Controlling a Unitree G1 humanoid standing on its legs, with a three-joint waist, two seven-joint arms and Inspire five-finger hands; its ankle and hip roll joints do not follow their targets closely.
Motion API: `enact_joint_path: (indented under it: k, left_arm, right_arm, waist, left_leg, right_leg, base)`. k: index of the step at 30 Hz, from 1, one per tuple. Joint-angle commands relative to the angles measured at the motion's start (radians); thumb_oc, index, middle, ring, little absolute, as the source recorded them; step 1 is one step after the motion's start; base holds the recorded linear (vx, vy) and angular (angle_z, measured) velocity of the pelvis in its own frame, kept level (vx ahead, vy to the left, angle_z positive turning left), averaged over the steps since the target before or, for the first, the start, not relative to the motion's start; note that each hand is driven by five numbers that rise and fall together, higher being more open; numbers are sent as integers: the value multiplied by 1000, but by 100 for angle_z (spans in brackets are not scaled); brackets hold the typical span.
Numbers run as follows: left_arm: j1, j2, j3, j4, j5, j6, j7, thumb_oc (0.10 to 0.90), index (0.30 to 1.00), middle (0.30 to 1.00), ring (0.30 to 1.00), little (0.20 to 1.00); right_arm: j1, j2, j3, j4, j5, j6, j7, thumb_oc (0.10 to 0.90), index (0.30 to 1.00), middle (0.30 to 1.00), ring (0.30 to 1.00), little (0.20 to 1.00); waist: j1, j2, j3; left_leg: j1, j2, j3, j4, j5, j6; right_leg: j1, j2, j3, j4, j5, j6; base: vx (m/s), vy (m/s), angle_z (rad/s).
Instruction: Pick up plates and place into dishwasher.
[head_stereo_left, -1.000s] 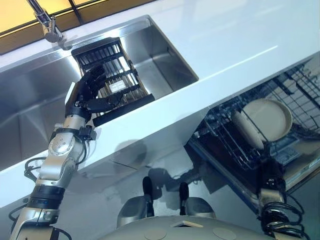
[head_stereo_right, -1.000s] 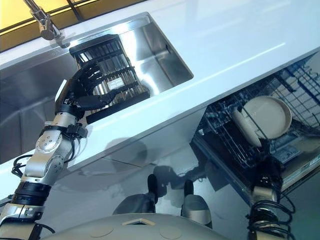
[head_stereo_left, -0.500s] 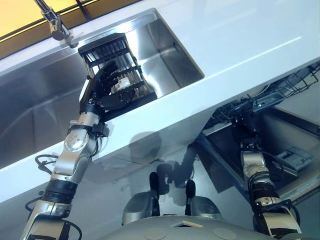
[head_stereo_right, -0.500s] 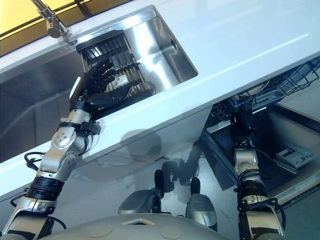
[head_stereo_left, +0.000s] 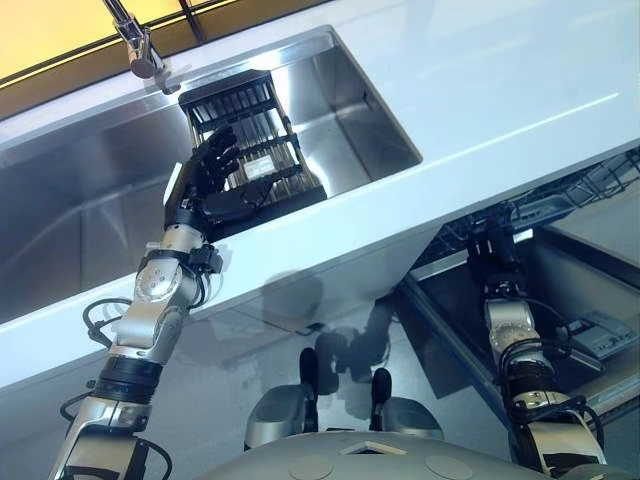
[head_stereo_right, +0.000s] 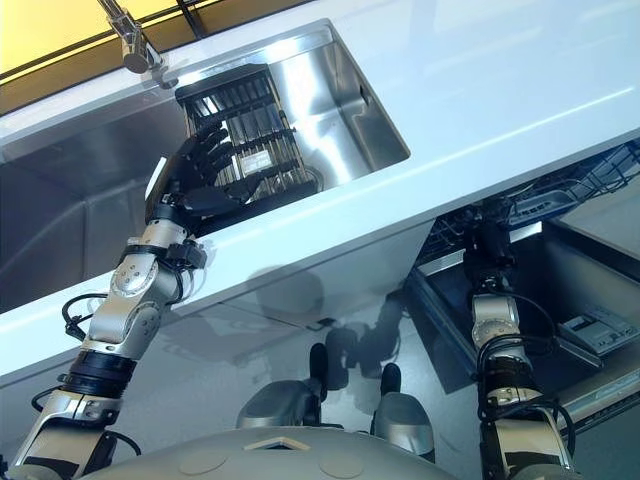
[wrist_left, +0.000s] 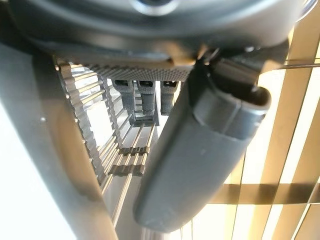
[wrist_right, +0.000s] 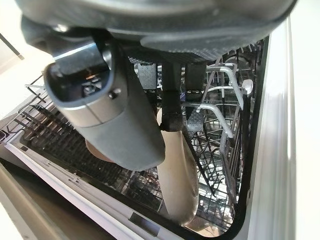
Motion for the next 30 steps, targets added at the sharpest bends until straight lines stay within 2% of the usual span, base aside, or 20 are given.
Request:
enact_joint_path:
  k: [1, 2, 7, 12, 13, 17, 20, 25, 26, 30]
  left_arm:
    - [21, 25, 38, -42, 21, -154, -15, 800, 900, 900, 900, 900]
    - [37, 22, 46, -49, 22, -159, -16, 800, 900, 900, 900, 900]
    - [97, 13, 105, -66, 14, -179, -38, 800, 900, 900, 900, 900]
    - [110, 12, 138, -63, 8, -182, -45, 800, 900, 900, 900, 900]
    - [109, 12, 149, -55, 6, -184, -49, 800, 900, 900, 900, 900]
    - [99, 21, 172, -49, -4, -176, -51, 800, 900, 900, 900, 900]
    - [93, 26, 179, -41, -7, -174, -55, 800, 900, 900, 900, 900]
    - [78, 22, 173, -43, -4, -172, -52, 800, 900, 900, 900, 900]
    - [75, 21, 170, -43, -2, -172, -51, 800, 900, 900, 900, 900]
    - [52, 18, 141, -53, 11, -158, -31, 800, 900, 900, 900, 900]
  right_arm:
    - [-5, 114, 84, -336, -113, -36, 130, 100, 300, 300, 300, 200]
    - [30, 117, 71, -356, -152, -71, 105, 100, 300, 300, 300, 200]
    - [140, 142, -39, -451, -246, -131, 49, 100, 300, 300, 300, 200]
    - [183, 125, -121, -500, -282, -150, 10, 100, 300, 300, 300, 200]
    - [195, 110, -154, -501, -303, -170, -7, 100, 300, 300, 300, 200]
    - [217, 68, -231, -472, -347, -177, -42, 100, 300, 300, 300, 200]
    - [229, 41, -265, -442, -369, -161, -64, 100, 300, 300, 300, 200]
    - [239, 22, -269, -409, -389, -109, -30, 100, 300, 300, 300, 200]
    - [239, 21, -263, -409, -415, -92, -27, 100, 300, 300, 300, 200]
    - [217, -23, -197, -389, -665, -23, -57, 100, 300, 300, 300, 200]
  waist:
    - [2, -94, -154]
    - [-6, -93, -156]
    - [-49, -95, -159]
    - [-79, -100, -158]
    - [-91, -103, -159]
    - [-111, -109, -159]
    - [-121, -113, -161]
    - [-126, -120, -161]
    - [-126, -121, -162]
    - [-116, -124, -160]
  left_leg:
    - [33, -79, 6, 46, -134, 32]
    - [37, -79, 10, 40, -134, 33]
    - [55, -77, 40, 21, -136, 38]
    - [61, -78, 64, 16, -141, 40]
    - [63, -79, 73, 13, -144, 41]
    - [64, -79, 94, 10, -149, 40]
    - [65, -79, 105, 8, -152, 39]
    - [65, -81, 113, 6, -153, 42]
    - [65, -81, 112, 6, -153, 42]
    - [70, -85, 98, 6, -163, 43]
  right_leg:
    - [-44, -7, 12, 42, 2, 39]
    - [-45, -7, 17, 42, 3, 40]
    - [-51, -7, 40, 43, 7, 50]
    - [-58, -8, 58, 40, 15, 60]
    - [-61, -7, 67, 38, 18, 64]
    - [-71, -8, 83, 41, 22, 73]
    - [-76, -9, 92, 42, 25, 78]
    - [-82, -11, 102, 41, 33, 82]
    - [-83, -11, 104, 41, 34, 83]
    - [-79, -15, 106, 35, 35, 88]
  base:
    - [-21, 86, -1]
    - [-26, 82, 0]
    - [-41, 81, -14]
    - [-38, 60, -9]
    - [-49, 55, -9]
    - [-56, 51, -11]
    - [-34, 28, -17]
    - [-32, 20, -9]
    - [-33, 19, -10]
    - [-11, 10, -11]
